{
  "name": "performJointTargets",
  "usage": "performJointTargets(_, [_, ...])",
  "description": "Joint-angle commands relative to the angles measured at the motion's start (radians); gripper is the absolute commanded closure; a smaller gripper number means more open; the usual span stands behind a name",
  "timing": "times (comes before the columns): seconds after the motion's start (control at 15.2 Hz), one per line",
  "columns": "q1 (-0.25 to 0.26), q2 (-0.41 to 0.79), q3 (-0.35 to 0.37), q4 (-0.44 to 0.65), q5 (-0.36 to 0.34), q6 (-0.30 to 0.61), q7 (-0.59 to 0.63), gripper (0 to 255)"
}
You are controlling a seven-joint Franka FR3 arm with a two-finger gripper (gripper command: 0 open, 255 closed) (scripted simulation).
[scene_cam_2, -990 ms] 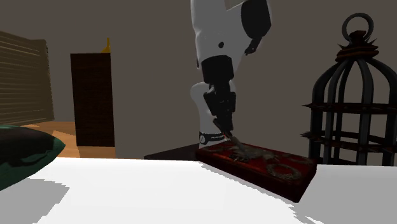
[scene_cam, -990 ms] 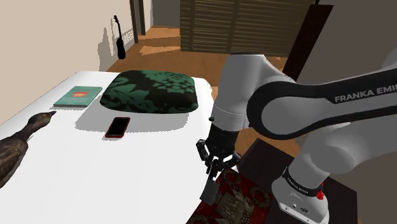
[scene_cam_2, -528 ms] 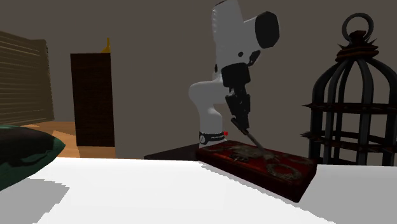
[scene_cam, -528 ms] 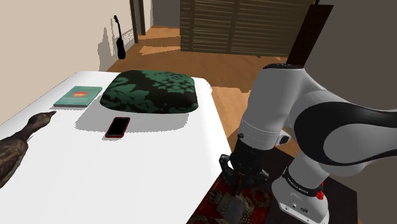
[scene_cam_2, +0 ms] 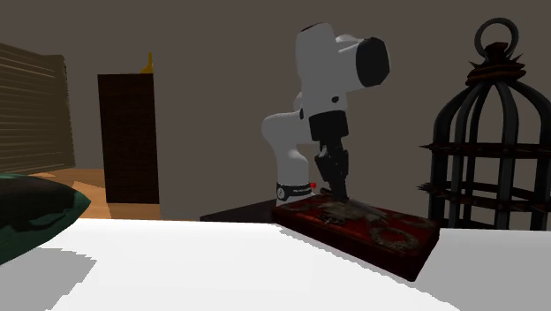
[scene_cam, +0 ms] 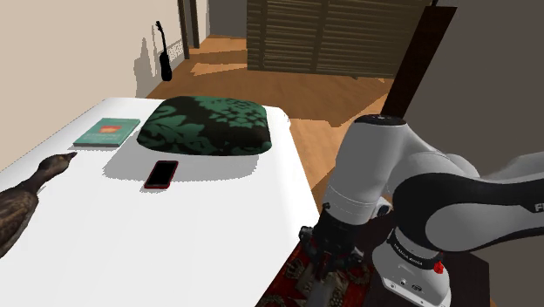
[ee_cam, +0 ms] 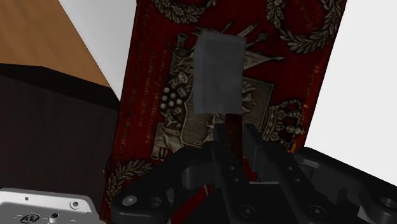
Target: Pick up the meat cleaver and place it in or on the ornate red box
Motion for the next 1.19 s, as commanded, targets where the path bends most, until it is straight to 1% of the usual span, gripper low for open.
performJointTargets(0.0, [0.000, 0.022, 0.022, -0.013, 0.023, 0.035, -0.010, 255])
performJointTargets(0.2, [-0.006, 0.070, 0.064, -0.030, 0.062, 0.099, -0.031, 255])
performJointTargets(0.73, [-0.004, 0.072, 0.062, -0.030, 0.061, 0.101, -0.029, 255])
performJointTargets(0.79, [-0.002, 0.072, 0.064, -0.030, 0.062, 0.101, -0.028, 0])
performJointTargets(1.12, [-0.004, 0.072, 0.062, -0.030, 0.061, 0.101, -0.029, 0])
